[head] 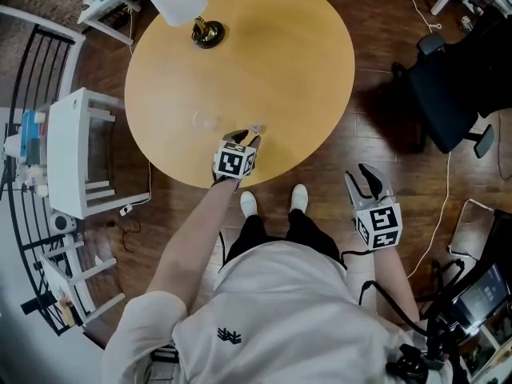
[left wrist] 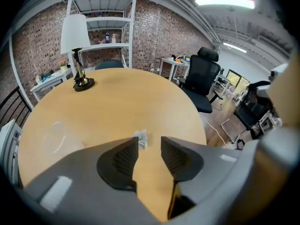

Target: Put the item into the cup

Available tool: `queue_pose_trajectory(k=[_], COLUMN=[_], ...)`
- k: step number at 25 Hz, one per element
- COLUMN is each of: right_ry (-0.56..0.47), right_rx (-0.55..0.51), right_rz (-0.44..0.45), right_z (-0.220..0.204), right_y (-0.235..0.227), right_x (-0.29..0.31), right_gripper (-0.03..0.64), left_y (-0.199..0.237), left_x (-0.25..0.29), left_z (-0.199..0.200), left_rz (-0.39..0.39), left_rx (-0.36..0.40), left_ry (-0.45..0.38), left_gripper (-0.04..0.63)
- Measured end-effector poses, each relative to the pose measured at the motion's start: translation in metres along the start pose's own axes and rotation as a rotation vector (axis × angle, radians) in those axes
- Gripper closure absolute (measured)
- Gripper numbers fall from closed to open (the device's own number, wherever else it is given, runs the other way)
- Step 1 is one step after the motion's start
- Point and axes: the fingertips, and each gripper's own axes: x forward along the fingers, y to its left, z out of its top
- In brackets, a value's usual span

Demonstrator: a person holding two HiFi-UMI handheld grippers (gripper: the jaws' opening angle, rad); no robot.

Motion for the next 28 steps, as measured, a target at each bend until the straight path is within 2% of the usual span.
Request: queue_pose_trajectory(k=[3, 7, 11, 13, 17, 22, 28], right_ry=[0.029, 0.052, 0.063, 0.066, 0.055, 0.025, 0.014], right_rx=[0.011, -0.001, -0.003, -0.003, -0.024, -0.055, -0.092], right_rz=[-0.008, -0.029, -0.06, -0.067, -0.051, -0.015, 0.026], right_z=[-0.008, -0.007, -0.003, 0.0, 0.021, 0.052, 0.08], right_y=[-0.005, -0.001, -0.002, 0.0, 0.022, 0.065, 0.117], right_x=[-0.001, -0.001, -0.001, 0.001, 0.018, 0.048, 0.08], right_gripper=[0.466, 0.468, 0.469, 0.471, 0.471, 0.474, 0.474], left_y=[0.013, 0.025, 0.031, 0.024, 0.022, 0.032, 0.077], left_x=[0.026, 0.048, 0.053, 0.048, 0.012, -0.058, -0.136], left_z=[0.0, -0.007, -0.009, -0.004, 0.008, 0.024, 0.037], left_rz=[0.036, 0.046, 0.051, 0.023, -0.036, -0.104, -0.092], left_rx=[0.007, 0.029, 0.073, 0.103, 0.118, 0.139, 0.153], left_ry=[0.045, 0.079, 0.069, 0.046, -0.007, -0.116, -0.226], left_gripper=[0.463, 0.463, 0.557, 0.572, 0.572, 0.574, 0.574])
